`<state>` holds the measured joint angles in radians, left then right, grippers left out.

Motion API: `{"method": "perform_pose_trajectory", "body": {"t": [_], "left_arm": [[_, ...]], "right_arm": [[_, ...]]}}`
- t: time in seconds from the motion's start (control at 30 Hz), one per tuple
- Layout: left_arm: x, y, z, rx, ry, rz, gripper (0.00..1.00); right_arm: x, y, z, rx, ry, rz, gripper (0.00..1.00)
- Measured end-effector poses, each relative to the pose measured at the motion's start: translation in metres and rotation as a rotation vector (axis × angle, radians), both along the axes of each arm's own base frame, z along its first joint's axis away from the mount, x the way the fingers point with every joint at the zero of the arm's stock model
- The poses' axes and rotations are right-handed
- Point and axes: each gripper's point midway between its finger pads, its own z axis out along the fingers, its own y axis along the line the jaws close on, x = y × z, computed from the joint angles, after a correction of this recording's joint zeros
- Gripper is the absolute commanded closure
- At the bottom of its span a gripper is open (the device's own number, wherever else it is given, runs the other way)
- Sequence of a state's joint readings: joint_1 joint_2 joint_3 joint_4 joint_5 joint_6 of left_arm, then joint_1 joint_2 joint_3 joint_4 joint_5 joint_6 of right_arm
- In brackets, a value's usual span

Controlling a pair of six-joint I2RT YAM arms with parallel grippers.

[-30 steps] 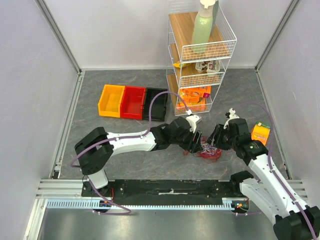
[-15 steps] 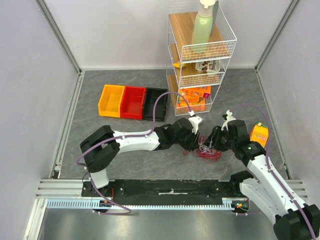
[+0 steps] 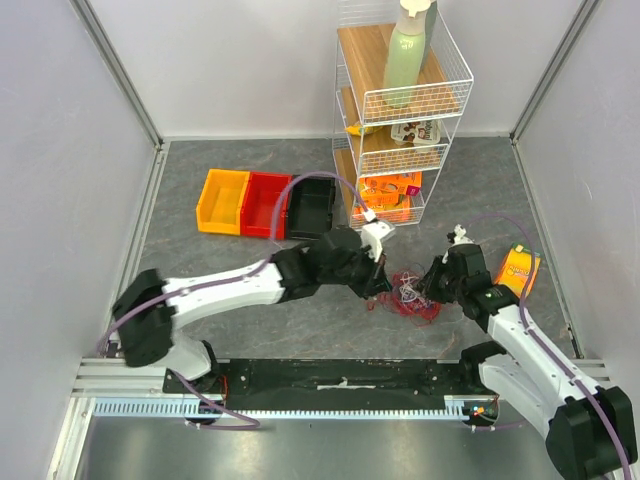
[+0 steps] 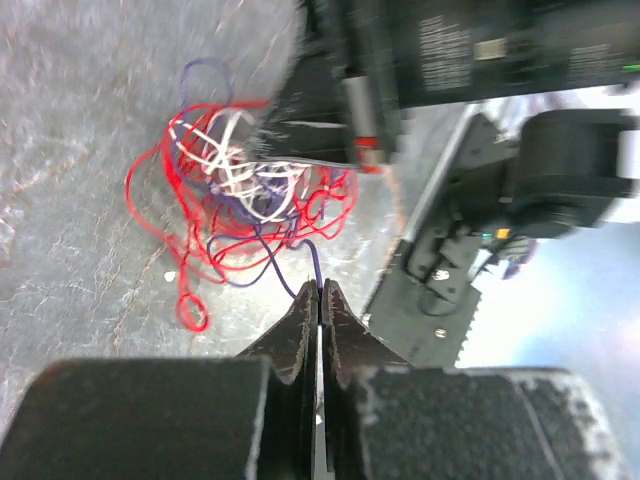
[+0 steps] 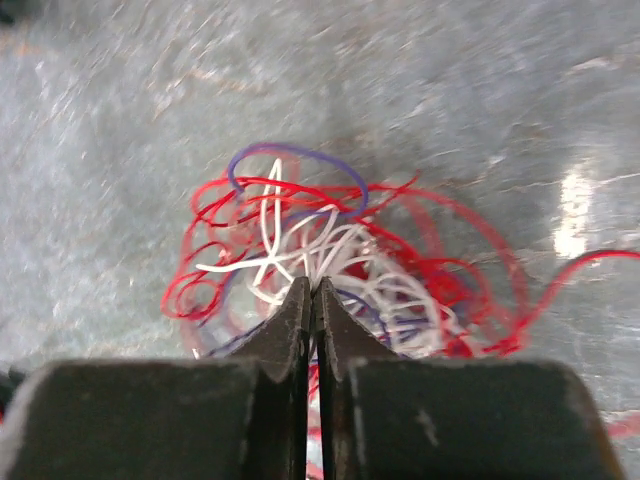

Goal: Untangle the cables

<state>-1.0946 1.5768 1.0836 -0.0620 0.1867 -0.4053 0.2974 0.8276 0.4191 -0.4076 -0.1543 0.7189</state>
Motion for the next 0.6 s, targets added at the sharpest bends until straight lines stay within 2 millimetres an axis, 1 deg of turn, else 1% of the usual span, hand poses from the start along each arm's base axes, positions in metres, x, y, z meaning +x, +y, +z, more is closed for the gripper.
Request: {"method": "perform_pose_trajectory", "body": {"t": [0.03, 0.17, 0.27, 0.3, 0.33, 0.4, 0.43, 0.47, 0.5, 0.53, 0.57, 0.6], "left_arm": [[-0.003, 0.005, 0.015, -0.026, -0.012, -0.002, 0.98], [-0.017, 0.035, 0.098, -0.173, -0.092, 0.004, 0.98], [-0.026, 0.073, 0.158, -0.269, -0.17, 0.055, 0.98], [-0.027, 0.086, 0.176, -0.297, -0.197, 0.081, 0.98], [-0.029, 0.098, 0.192, -0.323, -0.219, 0.103, 0.98], [-0.033, 0.125, 0.23, -0.394, -0.27, 0.151, 0.98], [-0.036, 0.138, 0.249, -0.436, -0.294, 0.171, 0.98], [-0.038, 0.146, 0.263, -0.465, -0.31, 0.182, 0.98], [-0.042, 0.157, 0.282, -0.509, -0.329, 0.192, 0.98], [-0.044, 0.163, 0.294, -0.536, -0.341, 0.198, 0.98], [-0.046, 0.166, 0.306, -0.561, -0.35, 0.2, 0.98], [-0.046, 0.167, 0.313, -0.573, -0.354, 0.201, 0.98]], "right_arm": [[0.003, -0.004, -0.001, -0.012, -0.005, -0.025, 0.97], [0.013, -0.024, -0.009, -0.09, -0.004, -0.143, 0.98], [0.018, -0.041, -0.012, -0.144, -0.008, -0.221, 0.97], [0.02, -0.046, -0.014, -0.161, -0.007, -0.24, 0.95], [0.021, -0.05, -0.015, -0.178, -0.003, -0.254, 0.91], [0.022, -0.055, -0.019, -0.213, 0.01, -0.261, 0.77], [0.024, -0.056, -0.019, -0.229, 0.014, -0.248, 0.71], [0.025, -0.056, -0.018, -0.242, 0.016, -0.23, 0.67], [0.029, -0.054, -0.015, -0.251, 0.012, -0.201, 0.63], [0.032, -0.051, -0.009, -0.259, 0.0, -0.175, 0.58], [0.036, -0.046, -0.001, -0.261, -0.02, -0.148, 0.55], [0.041, -0.04, 0.009, -0.257, -0.049, -0.113, 0.49]]}}
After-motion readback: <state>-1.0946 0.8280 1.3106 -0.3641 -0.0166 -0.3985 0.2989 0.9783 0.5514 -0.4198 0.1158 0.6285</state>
